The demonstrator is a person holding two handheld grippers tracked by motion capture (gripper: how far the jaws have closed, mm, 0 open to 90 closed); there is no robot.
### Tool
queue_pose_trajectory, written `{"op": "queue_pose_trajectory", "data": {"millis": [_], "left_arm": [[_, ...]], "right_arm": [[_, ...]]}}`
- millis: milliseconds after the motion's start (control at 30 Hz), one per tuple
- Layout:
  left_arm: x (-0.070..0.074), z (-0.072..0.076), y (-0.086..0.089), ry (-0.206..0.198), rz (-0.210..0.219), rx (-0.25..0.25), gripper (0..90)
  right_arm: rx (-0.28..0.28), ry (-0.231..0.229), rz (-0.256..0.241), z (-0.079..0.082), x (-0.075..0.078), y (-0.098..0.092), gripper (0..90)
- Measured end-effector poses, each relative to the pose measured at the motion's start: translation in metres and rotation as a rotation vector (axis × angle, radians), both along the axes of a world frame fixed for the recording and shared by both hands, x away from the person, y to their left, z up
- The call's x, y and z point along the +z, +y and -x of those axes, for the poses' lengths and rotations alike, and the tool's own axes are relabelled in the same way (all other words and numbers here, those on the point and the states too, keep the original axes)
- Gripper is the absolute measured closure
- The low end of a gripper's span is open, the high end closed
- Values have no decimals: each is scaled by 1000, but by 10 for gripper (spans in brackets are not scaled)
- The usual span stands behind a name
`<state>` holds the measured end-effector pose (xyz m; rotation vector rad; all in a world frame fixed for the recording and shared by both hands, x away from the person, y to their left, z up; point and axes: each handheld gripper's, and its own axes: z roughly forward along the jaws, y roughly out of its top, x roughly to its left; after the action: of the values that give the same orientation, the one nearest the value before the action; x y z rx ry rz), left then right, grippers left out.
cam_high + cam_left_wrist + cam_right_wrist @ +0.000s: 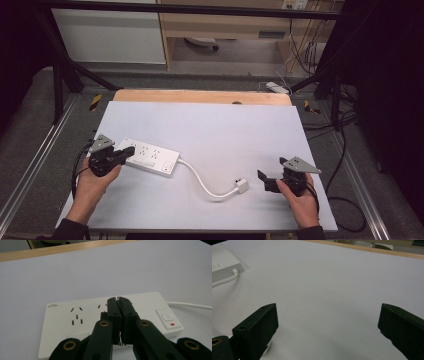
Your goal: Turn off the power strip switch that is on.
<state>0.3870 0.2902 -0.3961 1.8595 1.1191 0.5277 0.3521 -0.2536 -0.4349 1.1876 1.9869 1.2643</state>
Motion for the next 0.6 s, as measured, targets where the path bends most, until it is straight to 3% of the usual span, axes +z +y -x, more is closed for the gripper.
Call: {"op": "queue_pose_trajectory", "data": {"millis": [600], "left_arm": [[-9, -5, 3, 20, -15, 18, 894]], "right_arm": [[1, 2, 2, 0, 0, 0, 33]]}}
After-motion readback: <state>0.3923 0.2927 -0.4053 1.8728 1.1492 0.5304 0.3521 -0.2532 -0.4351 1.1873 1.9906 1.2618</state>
